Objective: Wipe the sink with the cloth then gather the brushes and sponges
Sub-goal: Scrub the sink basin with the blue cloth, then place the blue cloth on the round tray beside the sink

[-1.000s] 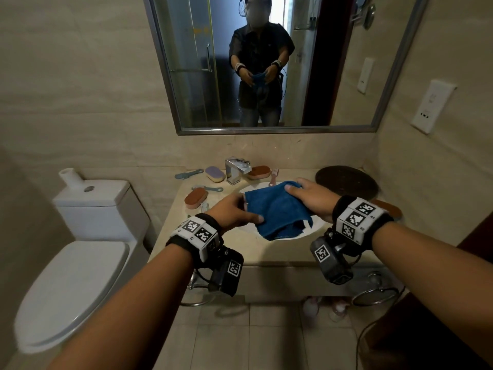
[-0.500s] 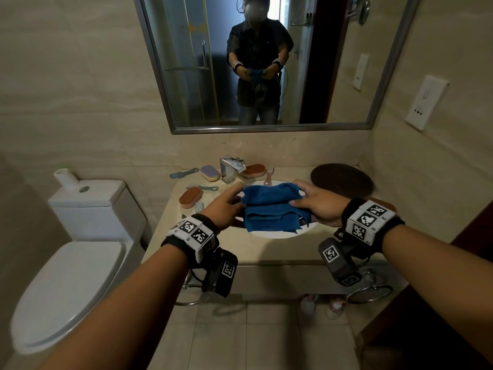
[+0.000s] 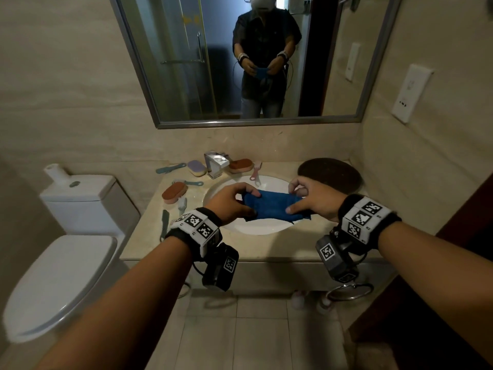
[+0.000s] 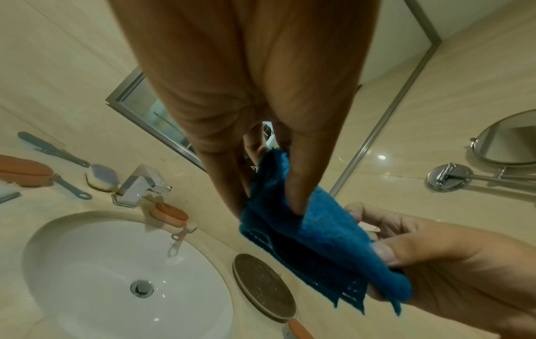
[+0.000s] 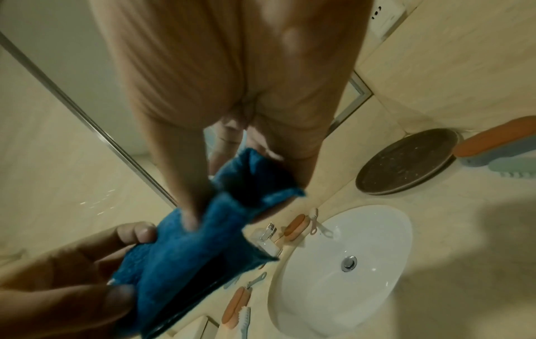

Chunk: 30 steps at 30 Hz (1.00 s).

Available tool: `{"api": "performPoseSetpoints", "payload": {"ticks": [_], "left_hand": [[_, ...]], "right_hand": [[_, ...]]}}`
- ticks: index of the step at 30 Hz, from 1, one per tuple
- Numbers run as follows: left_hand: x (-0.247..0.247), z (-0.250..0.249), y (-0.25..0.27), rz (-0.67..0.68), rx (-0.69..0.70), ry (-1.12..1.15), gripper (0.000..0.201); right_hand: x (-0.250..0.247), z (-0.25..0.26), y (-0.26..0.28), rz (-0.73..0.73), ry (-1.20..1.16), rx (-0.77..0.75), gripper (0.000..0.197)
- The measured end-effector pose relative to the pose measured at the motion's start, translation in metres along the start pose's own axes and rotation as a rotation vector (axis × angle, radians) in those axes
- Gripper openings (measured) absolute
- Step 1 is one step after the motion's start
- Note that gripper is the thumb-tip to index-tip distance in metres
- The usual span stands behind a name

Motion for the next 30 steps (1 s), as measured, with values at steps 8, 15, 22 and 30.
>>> {"api": "performPoseSetpoints", "payload": {"ticks": [8,15,22,30], "left_hand": [[0.029,0.007,-0.059,0.005,-0.039,0.018,0.034],[0.038,0.044,-0.168,0.09,-0.146,0.143,0.033],[0.043,0.06,-0.288,0.195,-0.119,0.098,0.04],[0.068,0.078,-0.377,0.272,-0.117,0.008,0.044]], "right_hand": [[-0.034,-0.037,-0.037,-0.119,-0.09,0.094,0.03],[-0.068,-0.077,-0.118,-0.183,-0.235,0.23,0.02],[-0.115,-0.11,-0.194,-0.299,-0.176,0.401,0.027],[-0.154,-0.152,-0.242,-0.392,-0.149,0.585,0.031]]}}
Point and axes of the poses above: each hand's wrist, its own y-axis away from the middle knuckle, its own x-axis out of the palm, z = x × y, the point moved 6 cm from there along -y, towards the middle knuckle, and after that the axes turned 12 degrees about y, right-handed, at the moved point
